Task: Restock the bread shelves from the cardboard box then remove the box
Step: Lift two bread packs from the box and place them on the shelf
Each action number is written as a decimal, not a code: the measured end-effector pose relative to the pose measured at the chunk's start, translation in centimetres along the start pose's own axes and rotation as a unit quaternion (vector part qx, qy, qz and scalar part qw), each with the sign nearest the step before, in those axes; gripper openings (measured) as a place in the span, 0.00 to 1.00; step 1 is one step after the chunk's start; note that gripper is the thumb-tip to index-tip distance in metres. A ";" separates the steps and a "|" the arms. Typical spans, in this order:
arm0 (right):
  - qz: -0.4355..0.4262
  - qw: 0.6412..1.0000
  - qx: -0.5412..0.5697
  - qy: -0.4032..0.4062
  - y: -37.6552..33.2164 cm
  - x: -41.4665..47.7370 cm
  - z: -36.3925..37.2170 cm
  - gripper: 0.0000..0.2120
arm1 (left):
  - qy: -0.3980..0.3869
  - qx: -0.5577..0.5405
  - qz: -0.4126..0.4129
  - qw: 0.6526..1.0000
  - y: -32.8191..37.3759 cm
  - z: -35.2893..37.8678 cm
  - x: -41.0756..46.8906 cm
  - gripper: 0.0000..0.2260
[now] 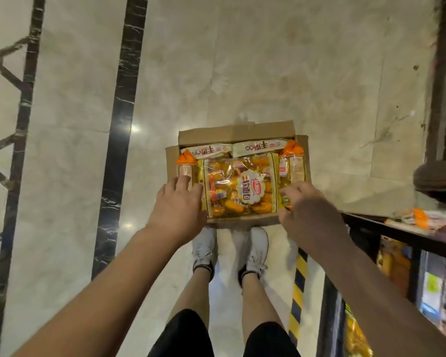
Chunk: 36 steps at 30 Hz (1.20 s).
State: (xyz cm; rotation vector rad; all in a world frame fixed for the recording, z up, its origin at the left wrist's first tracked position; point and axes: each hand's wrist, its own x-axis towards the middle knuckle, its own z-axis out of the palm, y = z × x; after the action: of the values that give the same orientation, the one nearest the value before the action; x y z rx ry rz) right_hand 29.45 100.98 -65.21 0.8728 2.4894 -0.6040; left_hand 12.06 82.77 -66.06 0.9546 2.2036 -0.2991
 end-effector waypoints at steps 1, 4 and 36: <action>0.007 1.000 0.002 -0.010 -0.1 1.2 1.0 0.16 | -0.007 0.003 -0.005 1.000 -0.3 1.0 1.2 0.26; 0.015 0.999 0.005 -0.040 0.5 4.4 3.9 0.18 | -0.016 0.014 -0.019 1.000 -1.6 4.1 4.7 0.26; 0.029 0.996 0.027 -0.084 4.5 11.4 12.2 0.26 | 0.024 -0.341 -0.277 0.898 -7.2 18.5 17.5 0.27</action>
State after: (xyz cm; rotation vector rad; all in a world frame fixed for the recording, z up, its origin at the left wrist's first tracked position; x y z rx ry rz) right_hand 27.41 103.14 -82.30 0.8738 2.2984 -0.6987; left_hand 8.11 78.89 -91.91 -0.0573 2.3258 0.2473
